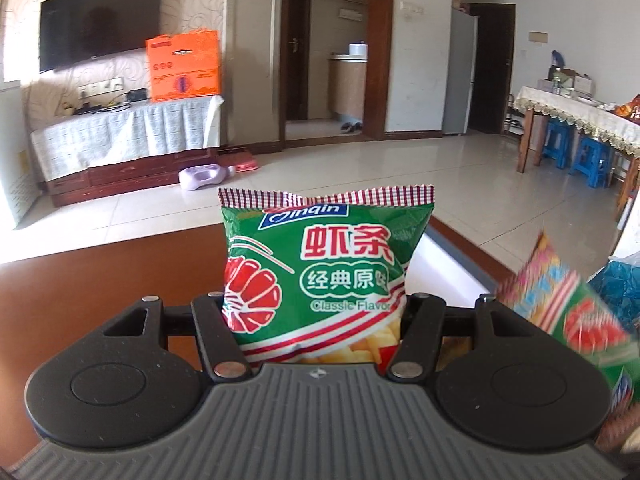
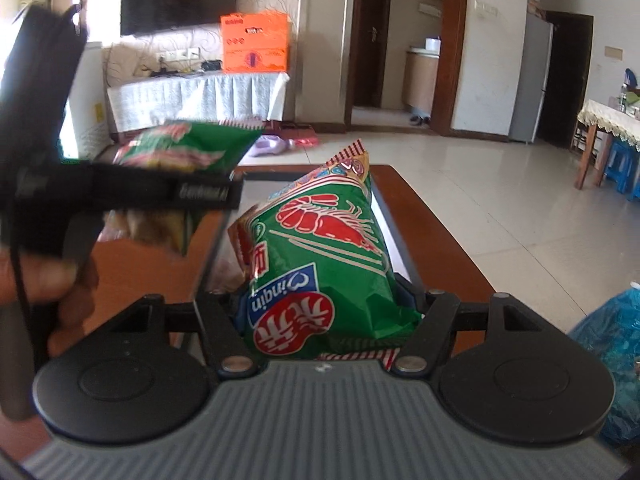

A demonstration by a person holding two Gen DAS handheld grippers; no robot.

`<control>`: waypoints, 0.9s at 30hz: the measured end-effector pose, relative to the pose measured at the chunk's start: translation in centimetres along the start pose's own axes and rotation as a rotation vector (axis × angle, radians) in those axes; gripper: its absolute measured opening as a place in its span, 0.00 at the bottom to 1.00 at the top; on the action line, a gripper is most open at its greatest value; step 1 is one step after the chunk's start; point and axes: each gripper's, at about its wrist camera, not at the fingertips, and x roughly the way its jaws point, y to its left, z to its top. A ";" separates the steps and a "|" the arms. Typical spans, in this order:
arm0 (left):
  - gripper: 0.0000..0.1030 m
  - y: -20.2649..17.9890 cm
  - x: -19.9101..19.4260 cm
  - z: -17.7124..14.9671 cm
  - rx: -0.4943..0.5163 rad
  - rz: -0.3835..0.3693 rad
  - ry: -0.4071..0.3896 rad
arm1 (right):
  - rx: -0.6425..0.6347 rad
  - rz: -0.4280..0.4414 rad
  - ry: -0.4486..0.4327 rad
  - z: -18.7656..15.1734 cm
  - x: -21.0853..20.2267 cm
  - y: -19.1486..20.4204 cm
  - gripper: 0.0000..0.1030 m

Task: Organize snacks
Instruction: 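Carry both green shrimp-chip bags over the white box with both tools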

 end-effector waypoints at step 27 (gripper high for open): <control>0.91 -1.7 6.6 3.1 0.003 -0.051 0.022 | -0.184 -0.134 -0.048 -1.5 1.3 3.2 0.79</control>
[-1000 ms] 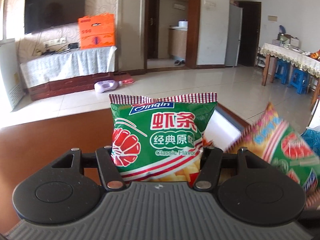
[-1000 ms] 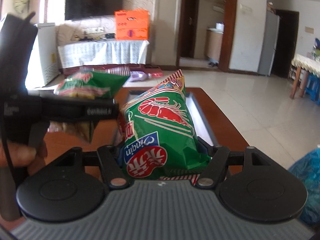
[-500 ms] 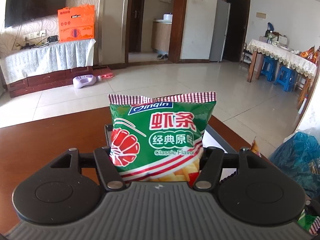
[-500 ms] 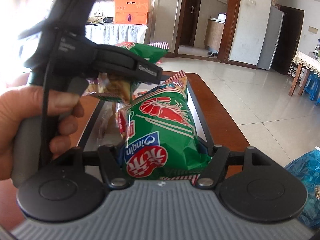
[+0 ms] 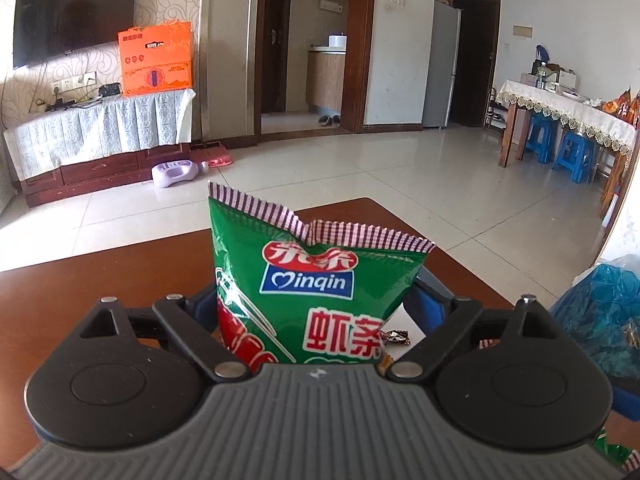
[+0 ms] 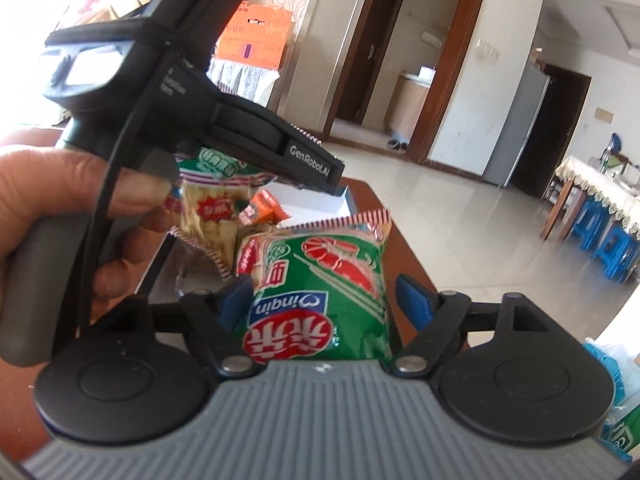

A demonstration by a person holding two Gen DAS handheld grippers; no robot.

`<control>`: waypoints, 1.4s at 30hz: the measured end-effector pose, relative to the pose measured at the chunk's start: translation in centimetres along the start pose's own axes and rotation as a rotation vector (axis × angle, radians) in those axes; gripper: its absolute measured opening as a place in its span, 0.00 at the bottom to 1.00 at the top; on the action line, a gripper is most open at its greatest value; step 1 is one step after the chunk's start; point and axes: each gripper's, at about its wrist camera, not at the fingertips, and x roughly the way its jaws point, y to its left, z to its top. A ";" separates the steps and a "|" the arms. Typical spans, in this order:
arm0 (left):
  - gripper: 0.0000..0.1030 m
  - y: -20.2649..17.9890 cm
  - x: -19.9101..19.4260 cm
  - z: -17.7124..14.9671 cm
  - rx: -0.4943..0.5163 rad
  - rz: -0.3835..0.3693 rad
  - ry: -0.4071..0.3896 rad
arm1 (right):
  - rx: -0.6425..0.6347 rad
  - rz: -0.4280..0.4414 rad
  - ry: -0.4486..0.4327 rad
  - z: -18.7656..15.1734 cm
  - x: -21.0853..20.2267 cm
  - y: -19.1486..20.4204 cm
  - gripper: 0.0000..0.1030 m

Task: Organize snacks
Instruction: 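Carry both green shrimp-chip bags over the white box with both tools, then lower the chip bags into the box and open both grippers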

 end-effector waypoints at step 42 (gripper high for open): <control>0.91 1.4 -4.8 -0.1 0.012 0.045 0.008 | -0.017 -0.123 -0.029 -0.5 -2.3 -1.0 0.64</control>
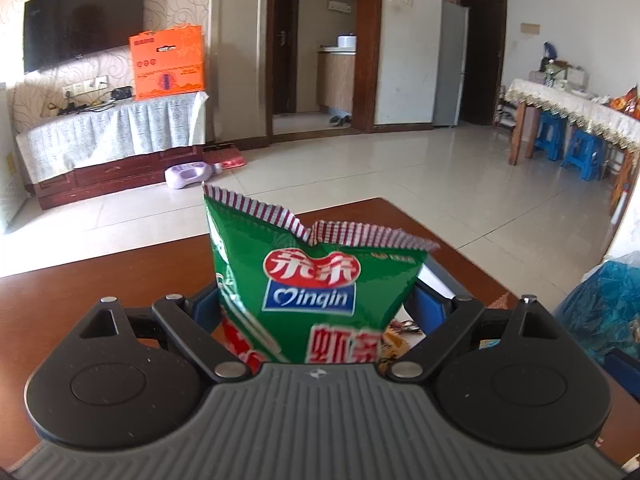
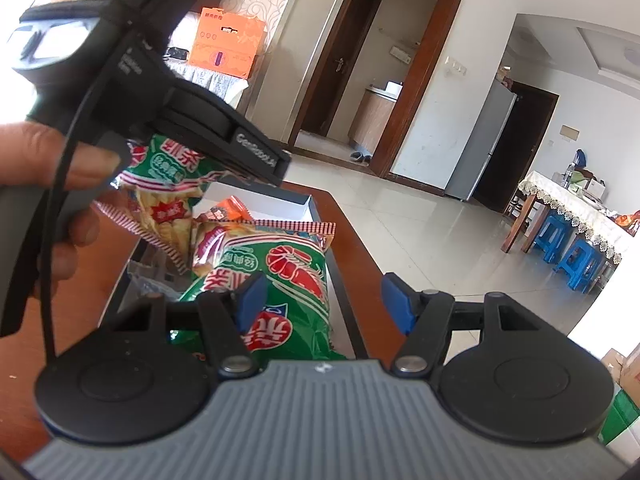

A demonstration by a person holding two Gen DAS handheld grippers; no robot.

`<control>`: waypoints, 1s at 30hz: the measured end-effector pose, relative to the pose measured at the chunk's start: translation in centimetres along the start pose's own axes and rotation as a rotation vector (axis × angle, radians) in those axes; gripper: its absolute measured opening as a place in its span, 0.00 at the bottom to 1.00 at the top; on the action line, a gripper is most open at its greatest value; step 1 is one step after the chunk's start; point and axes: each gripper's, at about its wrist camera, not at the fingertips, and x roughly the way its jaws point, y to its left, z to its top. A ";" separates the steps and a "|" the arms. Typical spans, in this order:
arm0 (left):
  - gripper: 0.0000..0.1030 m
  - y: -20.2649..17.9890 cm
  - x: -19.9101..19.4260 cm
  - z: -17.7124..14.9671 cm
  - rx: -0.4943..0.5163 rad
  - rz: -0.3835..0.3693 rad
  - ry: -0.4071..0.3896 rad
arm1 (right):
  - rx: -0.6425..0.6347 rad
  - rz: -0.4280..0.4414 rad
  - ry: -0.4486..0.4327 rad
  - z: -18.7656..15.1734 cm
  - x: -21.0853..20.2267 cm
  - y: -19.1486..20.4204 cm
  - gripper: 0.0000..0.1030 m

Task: Organize snacks
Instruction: 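Lower the chip bags into the box and open both grippers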

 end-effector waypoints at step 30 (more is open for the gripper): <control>1.00 5.2 -10.4 -3.4 -0.153 0.126 -0.083 | 0.181 0.062 -0.081 0.1 -5.5 -1.3 0.70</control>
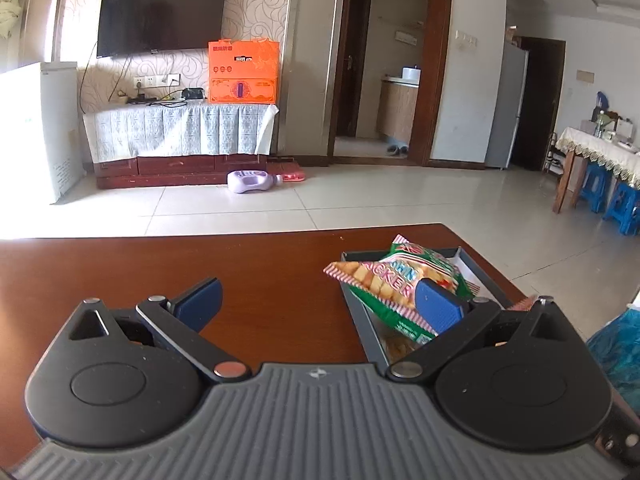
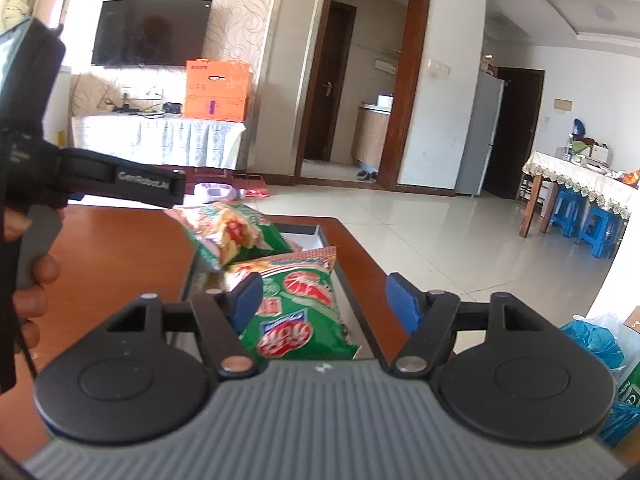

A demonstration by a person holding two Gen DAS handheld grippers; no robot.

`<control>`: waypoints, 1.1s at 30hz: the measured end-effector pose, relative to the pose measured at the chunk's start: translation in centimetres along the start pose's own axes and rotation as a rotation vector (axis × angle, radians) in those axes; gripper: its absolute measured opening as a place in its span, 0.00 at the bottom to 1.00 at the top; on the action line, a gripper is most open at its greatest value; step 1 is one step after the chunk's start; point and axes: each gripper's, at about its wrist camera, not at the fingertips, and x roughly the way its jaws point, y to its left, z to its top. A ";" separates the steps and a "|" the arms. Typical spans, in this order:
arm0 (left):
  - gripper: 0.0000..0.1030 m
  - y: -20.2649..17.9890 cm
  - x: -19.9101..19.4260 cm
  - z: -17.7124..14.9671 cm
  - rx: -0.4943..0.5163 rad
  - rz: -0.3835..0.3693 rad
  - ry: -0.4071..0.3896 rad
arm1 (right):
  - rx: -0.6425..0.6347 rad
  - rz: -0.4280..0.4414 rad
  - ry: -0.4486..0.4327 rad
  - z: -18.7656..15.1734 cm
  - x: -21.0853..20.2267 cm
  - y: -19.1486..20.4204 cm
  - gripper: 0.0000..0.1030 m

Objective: Organize snacks

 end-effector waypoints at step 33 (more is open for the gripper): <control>1.00 -3.1 -15.1 -8.8 0.140 -0.034 -0.001 | 0.056 0.065 0.108 -3.6 -9.2 1.2 0.77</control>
